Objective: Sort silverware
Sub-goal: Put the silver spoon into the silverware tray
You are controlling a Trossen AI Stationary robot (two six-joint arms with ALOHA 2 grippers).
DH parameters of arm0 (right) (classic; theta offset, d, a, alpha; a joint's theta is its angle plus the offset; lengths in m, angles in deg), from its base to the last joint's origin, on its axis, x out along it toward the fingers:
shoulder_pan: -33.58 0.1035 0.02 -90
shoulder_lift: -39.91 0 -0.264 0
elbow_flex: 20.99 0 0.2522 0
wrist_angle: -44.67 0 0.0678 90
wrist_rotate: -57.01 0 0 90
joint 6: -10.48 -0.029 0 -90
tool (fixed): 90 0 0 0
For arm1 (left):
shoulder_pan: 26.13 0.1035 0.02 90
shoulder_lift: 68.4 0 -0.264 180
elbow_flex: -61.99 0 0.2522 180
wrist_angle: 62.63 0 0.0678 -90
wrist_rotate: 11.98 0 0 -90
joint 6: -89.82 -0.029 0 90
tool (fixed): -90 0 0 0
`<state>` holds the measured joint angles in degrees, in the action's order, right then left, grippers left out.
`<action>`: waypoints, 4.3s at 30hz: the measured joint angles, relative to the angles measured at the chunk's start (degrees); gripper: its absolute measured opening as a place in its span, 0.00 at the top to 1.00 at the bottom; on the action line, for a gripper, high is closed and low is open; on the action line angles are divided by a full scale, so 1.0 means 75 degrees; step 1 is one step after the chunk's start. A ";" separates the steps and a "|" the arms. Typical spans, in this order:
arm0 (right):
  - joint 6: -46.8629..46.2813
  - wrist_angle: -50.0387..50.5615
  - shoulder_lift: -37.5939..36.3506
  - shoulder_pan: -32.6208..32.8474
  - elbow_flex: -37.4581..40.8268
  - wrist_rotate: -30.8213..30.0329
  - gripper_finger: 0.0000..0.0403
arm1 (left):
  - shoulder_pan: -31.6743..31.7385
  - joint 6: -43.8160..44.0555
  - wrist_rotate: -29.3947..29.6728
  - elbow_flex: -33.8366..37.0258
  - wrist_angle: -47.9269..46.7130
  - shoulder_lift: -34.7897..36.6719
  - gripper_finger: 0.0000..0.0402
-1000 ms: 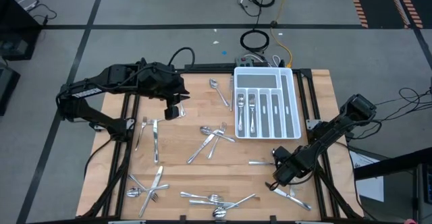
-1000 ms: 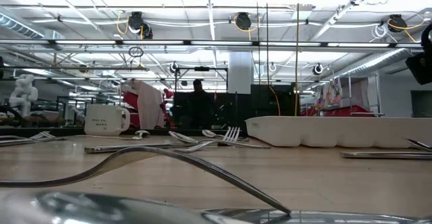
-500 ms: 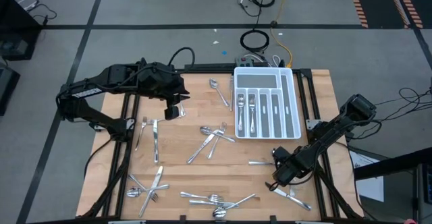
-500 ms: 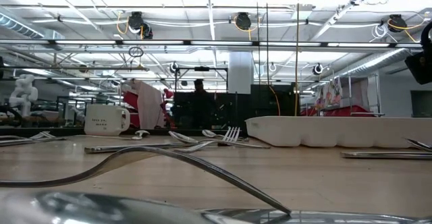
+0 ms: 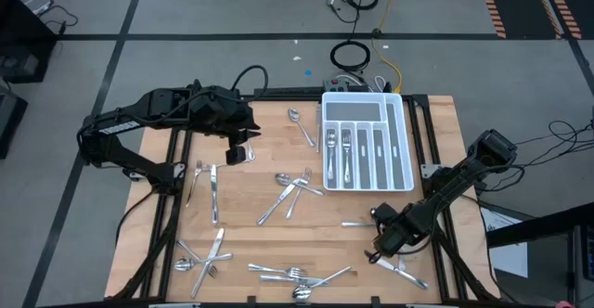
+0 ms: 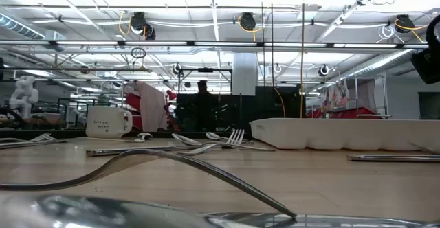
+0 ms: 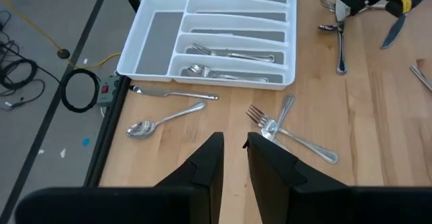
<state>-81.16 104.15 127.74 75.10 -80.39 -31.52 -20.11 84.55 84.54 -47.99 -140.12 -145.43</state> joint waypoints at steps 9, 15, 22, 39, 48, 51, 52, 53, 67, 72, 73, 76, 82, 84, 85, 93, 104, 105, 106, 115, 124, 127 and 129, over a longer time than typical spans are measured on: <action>0.0140 0.0683 0.0000 -0.0048 -0.0649 -0.0335 1.00 | 0.0000 -0.0159 0.0000 -0.0003 0.0000 0.0000 0.81; 0.0177 0.0760 -0.0003 -0.0163 -0.0842 -0.0586 0.99 | 0.0000 -0.0215 0.0000 -0.0003 -0.0007 0.0000 0.81; 0.0178 0.0938 -0.0003 -0.0186 -0.0839 -0.0027 0.80 | 0.0000 -0.0357 0.0000 -0.0003 -0.0289 0.0000 0.81; 0.0336 0.0507 -0.0003 -0.0172 -0.0214 -0.0195 0.65 | 0.0000 -0.0345 0.0000 -0.0003 -0.0303 0.0003 0.81; 0.0116 0.0081 -0.0003 0.0020 -0.0174 -0.0194 0.65 | 0.0000 -0.0337 0.0000 -0.0003 -0.0303 0.0003 0.81; -0.0260 0.0145 -0.0003 0.0263 -0.0174 -0.0186 0.65 | 0.0000 -0.0337 0.0000 -0.0003 -0.0303 0.0003 0.81; -0.0356 0.0204 -0.0003 0.0341 -0.0174 -0.0182 0.65 | 0.0000 -0.0337 0.0000 -0.0003 -0.0303 0.0003 0.81; -0.0454 0.0283 -0.0003 0.0413 -0.0174 -0.0180 0.65 | 0.0000 -0.0337 0.0000 -0.0003 -0.0300 0.0003 0.81; -0.0716 -0.0282 0.0012 0.0629 0.0139 -0.0384 0.65 | 0.0000 -0.0151 0.0000 -0.0003 -0.0296 0.0003 0.81; -0.0938 -0.0438 -0.0009 0.0629 0.0458 -0.0351 0.65 | 0.0001 -0.0150 0.0000 -0.0003 -0.0297 0.0003 0.81; -0.0958 -0.0482 -0.0018 0.0626 0.0501 -0.0306 0.66 | 0.0000 -0.0150 0.0000 -0.0003 -0.0297 0.0003 0.81; -0.0871 -0.0550 -0.0017 0.0606 0.0537 -0.0206 0.72 | 0.0000 -0.0150 0.0000 -0.0003 -0.0300 0.0003 0.81; -0.0648 -0.0642 -0.0012 0.0606 0.0555 -0.0151 0.97 | 0.0000 -0.0153 0.0000 -0.0003 -0.0300 0.0003 0.81; -0.0654 -0.0650 -0.0009 0.0606 0.0557 -0.0103 0.97 | 0.0000 -0.0153 0.0000 -0.0003 -0.0300 0.0003 0.81; -0.0661 -0.0653 -0.0009 0.0604 0.0557 -0.0067 0.98 | 0.0000 -0.0153 0.0000 -0.0003 -0.0303 0.0003 0.81; -0.0636 -0.0615 0.0055 0.0609 0.0095 -0.0138 1.00 | 0.0000 -0.0208 0.0000 -0.0003 -0.0303 0.0003 0.81; -0.0633 -0.0220 0.0032 0.0337 -0.0680 -0.0490 1.00 | 0.0002 -0.0217 0.0000 -0.0003 -0.0312 0.0003 0.81; -0.0647 -0.0208 0.0032 0.0247 -0.0769 -0.0614 1.00 | 0.0002 -0.0217 0.0000 -0.0003 -0.0315 0.0003 0.81; -0.0654 -0.0194 0.0032 0.0136 -0.0865 -0.0766 1.00 | 0.0001 -0.0217 0.0002 -0.0003 -0.0317 0.0003 0.81; 0.0317 0.0582 0.0023 -0.1739 -0.1678 -0.1008 1.00 | 0.0003 -0.0544 0.0160 -0.0003 -0.0463 0.0003 0.81; 0.2514 0.0506 0.0017 -0.3945 -0.2326 -0.1727 1.00 | 0.0001 -0.1036 0.0184 -0.0003 -0.0513 0.0003 0.81; 0.3118 0.0342 0.0016 -0.4625 -0.2380 -0.1917 1.00 | 0.0002 -0.1209 0.0189 -0.0003 -0.0530 0.0003 0.81; 0.3393 0.0091 0.0016 -0.5040 -0.2380 -0.1986 1.00 | 0.0001 -0.1225 0.0192 -0.0003 -0.0538 0.0003 0.81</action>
<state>-55.71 104.84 127.87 37.30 -98.24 -46.42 -20.10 75.36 85.98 -48.01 -144.15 -145.41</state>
